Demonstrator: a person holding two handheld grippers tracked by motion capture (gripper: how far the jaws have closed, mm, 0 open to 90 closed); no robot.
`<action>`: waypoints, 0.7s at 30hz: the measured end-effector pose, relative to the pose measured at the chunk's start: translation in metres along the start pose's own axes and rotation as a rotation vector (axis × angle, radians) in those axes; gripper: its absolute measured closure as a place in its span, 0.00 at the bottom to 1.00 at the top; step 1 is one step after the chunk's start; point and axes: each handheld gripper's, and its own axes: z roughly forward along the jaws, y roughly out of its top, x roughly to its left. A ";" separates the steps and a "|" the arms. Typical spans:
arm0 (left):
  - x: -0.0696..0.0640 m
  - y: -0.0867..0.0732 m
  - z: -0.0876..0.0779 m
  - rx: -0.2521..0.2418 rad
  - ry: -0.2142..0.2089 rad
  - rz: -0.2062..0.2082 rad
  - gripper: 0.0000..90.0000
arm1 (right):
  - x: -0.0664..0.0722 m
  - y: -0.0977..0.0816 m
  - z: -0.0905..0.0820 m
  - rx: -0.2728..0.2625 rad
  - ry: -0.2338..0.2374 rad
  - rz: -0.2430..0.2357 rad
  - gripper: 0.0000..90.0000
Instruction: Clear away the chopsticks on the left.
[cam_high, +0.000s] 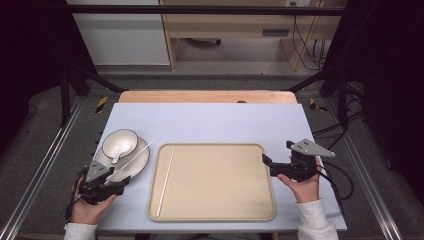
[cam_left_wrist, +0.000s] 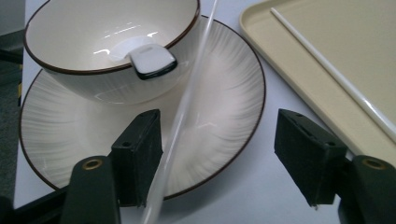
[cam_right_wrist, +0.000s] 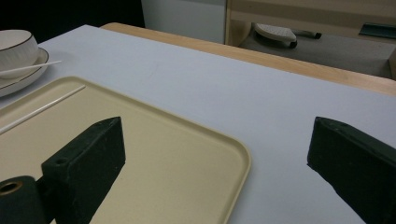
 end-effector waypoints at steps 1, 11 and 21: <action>0.002 0.001 0.001 0.003 0.004 0.008 0.39 | 0.000 0.000 0.000 0.002 -0.001 -0.003 0.05; 0.018 0.005 0.017 0.062 0.010 0.021 0.57 | 0.000 0.000 0.001 0.006 -0.003 -0.001 0.05; 0.023 0.005 0.028 0.108 -0.007 0.037 0.73 | 0.001 -0.001 0.003 0.014 0.003 -0.006 0.05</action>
